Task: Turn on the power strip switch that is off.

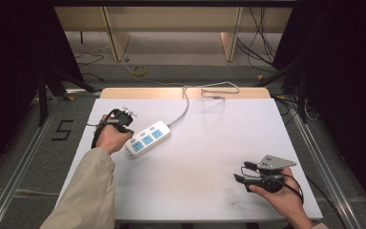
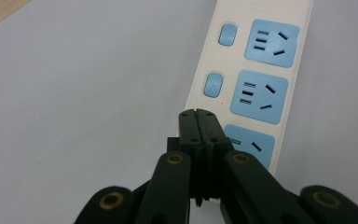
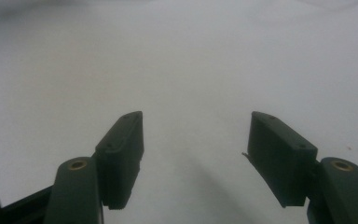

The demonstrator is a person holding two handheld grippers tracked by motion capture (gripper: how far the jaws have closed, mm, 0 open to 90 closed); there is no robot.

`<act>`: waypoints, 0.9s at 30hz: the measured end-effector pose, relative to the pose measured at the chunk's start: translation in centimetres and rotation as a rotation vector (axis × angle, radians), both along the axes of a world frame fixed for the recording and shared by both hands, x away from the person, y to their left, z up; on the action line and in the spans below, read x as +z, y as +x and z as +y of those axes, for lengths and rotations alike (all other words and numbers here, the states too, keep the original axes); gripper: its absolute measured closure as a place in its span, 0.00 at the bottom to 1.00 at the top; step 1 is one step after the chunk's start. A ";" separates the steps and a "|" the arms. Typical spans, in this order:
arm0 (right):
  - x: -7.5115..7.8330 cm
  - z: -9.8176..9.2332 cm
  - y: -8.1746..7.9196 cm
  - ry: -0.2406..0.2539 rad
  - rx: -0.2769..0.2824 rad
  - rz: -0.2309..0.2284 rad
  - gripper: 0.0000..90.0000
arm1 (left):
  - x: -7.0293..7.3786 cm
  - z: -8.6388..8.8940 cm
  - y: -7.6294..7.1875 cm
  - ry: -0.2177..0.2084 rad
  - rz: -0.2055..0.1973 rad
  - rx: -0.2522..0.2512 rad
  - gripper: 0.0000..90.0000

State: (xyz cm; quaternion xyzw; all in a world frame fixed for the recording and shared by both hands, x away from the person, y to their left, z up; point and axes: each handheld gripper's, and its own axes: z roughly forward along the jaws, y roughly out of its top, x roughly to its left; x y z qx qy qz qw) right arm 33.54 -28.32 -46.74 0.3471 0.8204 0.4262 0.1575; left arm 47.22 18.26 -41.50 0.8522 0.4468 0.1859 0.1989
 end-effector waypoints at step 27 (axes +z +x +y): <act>0.0 0.0 0.0 0.004 -0.003 0.000 0.40 | -0.5 -0.2 1.0 0.037 0.027 -0.014 1.00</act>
